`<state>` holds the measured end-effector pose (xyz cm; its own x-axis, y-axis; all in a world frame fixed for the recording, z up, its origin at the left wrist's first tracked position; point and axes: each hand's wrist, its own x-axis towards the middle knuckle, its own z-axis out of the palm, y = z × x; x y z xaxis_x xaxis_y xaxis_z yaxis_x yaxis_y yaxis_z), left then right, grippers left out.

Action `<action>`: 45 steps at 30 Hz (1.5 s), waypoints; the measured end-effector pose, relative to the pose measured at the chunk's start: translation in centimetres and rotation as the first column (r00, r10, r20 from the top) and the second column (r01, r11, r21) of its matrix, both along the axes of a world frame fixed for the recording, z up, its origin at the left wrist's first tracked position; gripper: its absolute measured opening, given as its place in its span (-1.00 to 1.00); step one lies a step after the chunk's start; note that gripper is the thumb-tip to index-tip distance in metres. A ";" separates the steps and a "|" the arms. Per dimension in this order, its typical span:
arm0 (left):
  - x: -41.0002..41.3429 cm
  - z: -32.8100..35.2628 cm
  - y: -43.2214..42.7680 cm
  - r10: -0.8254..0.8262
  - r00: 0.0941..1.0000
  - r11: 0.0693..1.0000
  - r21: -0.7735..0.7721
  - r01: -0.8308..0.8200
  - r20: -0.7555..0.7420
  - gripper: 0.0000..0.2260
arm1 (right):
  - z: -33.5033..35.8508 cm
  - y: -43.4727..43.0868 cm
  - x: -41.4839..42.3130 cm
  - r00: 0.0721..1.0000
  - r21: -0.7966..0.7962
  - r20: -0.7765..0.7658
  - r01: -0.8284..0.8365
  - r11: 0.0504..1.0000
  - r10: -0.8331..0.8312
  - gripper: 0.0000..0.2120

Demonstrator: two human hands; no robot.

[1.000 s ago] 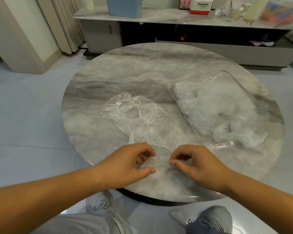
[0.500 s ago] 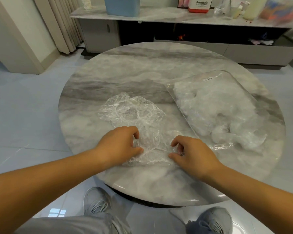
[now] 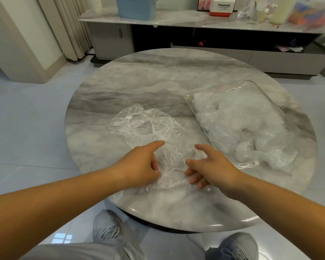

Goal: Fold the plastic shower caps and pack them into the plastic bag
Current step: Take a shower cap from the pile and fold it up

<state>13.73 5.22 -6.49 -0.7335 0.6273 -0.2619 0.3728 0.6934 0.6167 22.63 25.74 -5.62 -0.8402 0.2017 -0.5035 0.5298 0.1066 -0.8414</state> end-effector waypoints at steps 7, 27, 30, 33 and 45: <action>-0.3 0.7 0.0 0.096 0.910 0.961 0.200 -0.190 0.403 -0.46 | 0.3 0.6 0.7 0.991 -0.104 -0.128 0.021 0.994 -0.034 -0.76; 0.0 0.1 0.0 0.174 0.981 0.965 -0.184 -0.187 -0.084 -0.42 | 0.2 1.9 4.0 0.702 0.770 0.009 -0.458 0.443 0.712 -0.70; 0.5 0.4 0.0 0.107 0.986 0.952 -0.271 -0.140 -0.132 -0.40 | 1.5 0.8 3.9 0.713 0.781 -0.147 -0.341 0.523 0.685 -0.61; 0.9 0.7 0.2 0.056 0.981 0.929 -0.351 -0.119 -0.183 -0.38 | 1.2 -0.2 3.5 0.562 0.887 -0.295 -0.140 0.441 0.773 -0.69; 0.3 1.7 -0.1 0.231 0.917 0.973 -0.052 -0.227 0.326 -0.68 | -3.2 -0.2 3.8 0.457 0.918 -0.018 -0.344 0.196 0.889 -0.58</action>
